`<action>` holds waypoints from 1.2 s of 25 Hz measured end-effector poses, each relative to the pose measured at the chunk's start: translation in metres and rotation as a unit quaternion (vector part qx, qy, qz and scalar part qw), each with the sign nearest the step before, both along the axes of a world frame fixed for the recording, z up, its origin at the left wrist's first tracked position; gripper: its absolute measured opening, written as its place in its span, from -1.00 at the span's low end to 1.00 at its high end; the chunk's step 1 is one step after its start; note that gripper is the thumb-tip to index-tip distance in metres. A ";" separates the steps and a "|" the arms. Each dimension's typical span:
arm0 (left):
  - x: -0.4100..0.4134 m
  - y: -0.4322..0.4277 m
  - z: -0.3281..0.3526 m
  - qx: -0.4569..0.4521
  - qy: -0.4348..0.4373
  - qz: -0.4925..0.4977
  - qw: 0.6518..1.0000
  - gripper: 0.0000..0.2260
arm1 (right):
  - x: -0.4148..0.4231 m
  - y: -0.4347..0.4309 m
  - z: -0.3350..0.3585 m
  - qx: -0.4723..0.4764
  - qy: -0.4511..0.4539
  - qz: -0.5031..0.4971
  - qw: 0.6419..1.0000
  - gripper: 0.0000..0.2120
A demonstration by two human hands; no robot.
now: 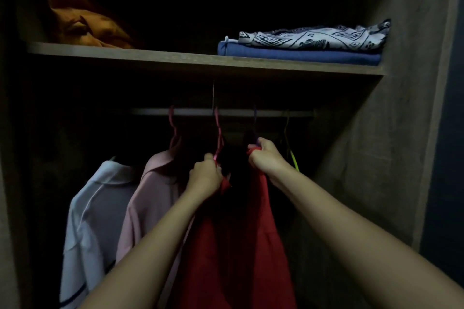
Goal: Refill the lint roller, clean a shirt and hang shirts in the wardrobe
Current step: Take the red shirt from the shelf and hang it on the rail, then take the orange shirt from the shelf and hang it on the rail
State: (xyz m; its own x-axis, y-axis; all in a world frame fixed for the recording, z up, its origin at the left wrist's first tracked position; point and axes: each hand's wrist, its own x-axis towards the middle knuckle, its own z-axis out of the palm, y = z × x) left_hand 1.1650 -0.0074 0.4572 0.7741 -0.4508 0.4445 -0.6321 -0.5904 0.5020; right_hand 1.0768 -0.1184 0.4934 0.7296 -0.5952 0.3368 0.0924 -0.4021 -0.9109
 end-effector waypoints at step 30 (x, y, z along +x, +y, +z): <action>0.028 0.174 0.260 0.169 -0.130 0.195 0.957 -0.22 | -0.020 0.046 0.165 -0.753 0.003 -0.281 0.595 -0.11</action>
State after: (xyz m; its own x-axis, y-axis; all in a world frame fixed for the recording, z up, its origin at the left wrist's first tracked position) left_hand 1.1931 0.1670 0.7174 0.7954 -0.3026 0.5252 -0.4083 -0.9079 0.0953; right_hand 1.0564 -0.0723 0.6588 0.5618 0.2269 0.7956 -0.4436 -0.7291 0.5212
